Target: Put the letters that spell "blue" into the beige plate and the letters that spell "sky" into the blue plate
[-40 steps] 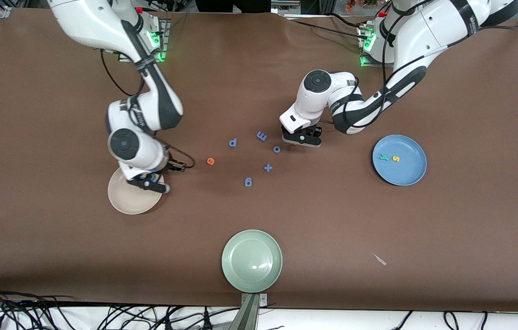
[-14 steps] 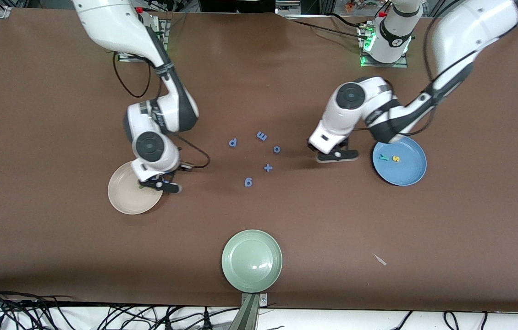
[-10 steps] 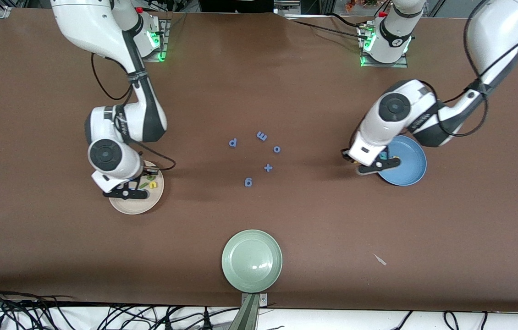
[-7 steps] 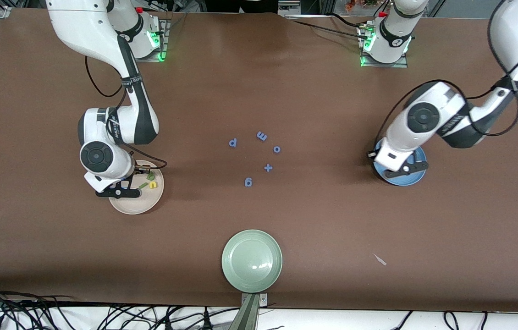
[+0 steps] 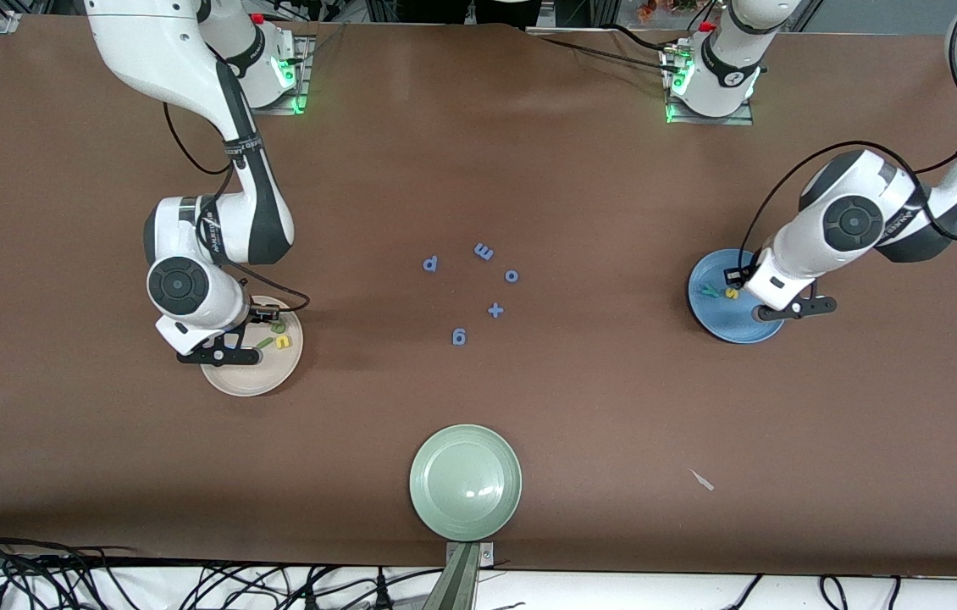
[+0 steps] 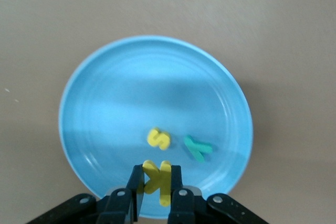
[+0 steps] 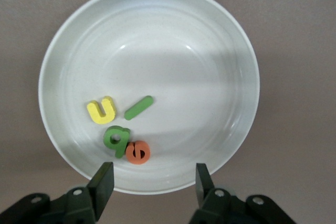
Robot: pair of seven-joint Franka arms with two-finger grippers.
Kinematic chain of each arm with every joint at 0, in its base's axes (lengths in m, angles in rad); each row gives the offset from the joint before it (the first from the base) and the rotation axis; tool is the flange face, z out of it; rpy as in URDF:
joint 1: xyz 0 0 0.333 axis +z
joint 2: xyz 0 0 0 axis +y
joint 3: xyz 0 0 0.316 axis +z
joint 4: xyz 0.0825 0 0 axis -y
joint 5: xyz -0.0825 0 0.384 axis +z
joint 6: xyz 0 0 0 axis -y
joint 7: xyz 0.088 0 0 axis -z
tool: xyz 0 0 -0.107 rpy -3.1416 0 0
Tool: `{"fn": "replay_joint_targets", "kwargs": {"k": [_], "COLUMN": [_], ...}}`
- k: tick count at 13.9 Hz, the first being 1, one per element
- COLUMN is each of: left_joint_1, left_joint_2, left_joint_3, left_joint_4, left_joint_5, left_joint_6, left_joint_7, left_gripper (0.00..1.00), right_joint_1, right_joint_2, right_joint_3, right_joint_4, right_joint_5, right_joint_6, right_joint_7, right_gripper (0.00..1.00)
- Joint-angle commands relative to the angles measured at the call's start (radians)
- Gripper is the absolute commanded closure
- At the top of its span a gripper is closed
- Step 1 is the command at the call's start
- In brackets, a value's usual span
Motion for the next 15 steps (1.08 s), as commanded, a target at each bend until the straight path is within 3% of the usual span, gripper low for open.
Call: {"fn": "replay_joint_targets", "kwargs": {"k": [1, 2, 5, 7, 9, 12, 14, 15], "left_joint_1": [0.005, 0.005, 0.001, -0.002, 0.008, 0.008, 0.005, 0.002], "left_joint_2": [-0.002, -0.002, -0.002, -0.002, -0.003, -0.019, -0.025, -0.026], "left_joint_3": [-0.015, -0.013, 0.003, 0.011, 0.01, -0.013, -0.064, -0.075], "left_joint_4": [-0.039, -0.048, -0.051, -0.047, -0.042, -0.006, 0.069, 0.114], "left_joint_5": [-0.012, -0.012, -0.012, -0.012, -0.014, -0.035, -0.04, -0.041], "left_joint_6": [0.01, 0.01, 0.01, 0.01, 0.01, -0.005, -0.039, -0.04], "left_joint_7": [0.006, 0.006, 0.008, 0.013, 0.009, -0.029, -0.125, -0.177], "left_gripper": [0.91, 0.9, 0.83, 0.47, 0.44, 0.27, 0.18, 0.09], "right_joint_1": [0.005, 0.005, 0.003, 0.003, 0.003, 0.003, 0.003, 0.003], "right_joint_2": [-0.026, -0.038, -0.052, -0.084, -0.144, -0.205, -0.236, -0.238], "right_joint_3": [0.004, 0.001, -0.009, -0.038, -0.056, -0.111, -0.15, -0.171], "right_joint_4": [0.036, 0.061, 0.2, 0.301, 0.355, 0.38, 0.382, 0.382], "right_joint_5": [0.066, 0.11, 0.125, 0.123, 0.117, 0.114, 0.112, 0.112], "right_joint_6": [-0.047, -0.063, -0.21, -0.357, -0.458, -0.514, -0.569, -0.584], "right_joint_7": [-0.005, -0.011, -0.01, -0.013, -0.022, -0.046, -0.137, -0.167], "right_gripper": [0.05, 0.0, 0.0, 0.0, 0.0, 0.0, 0.0, 0.0]}}
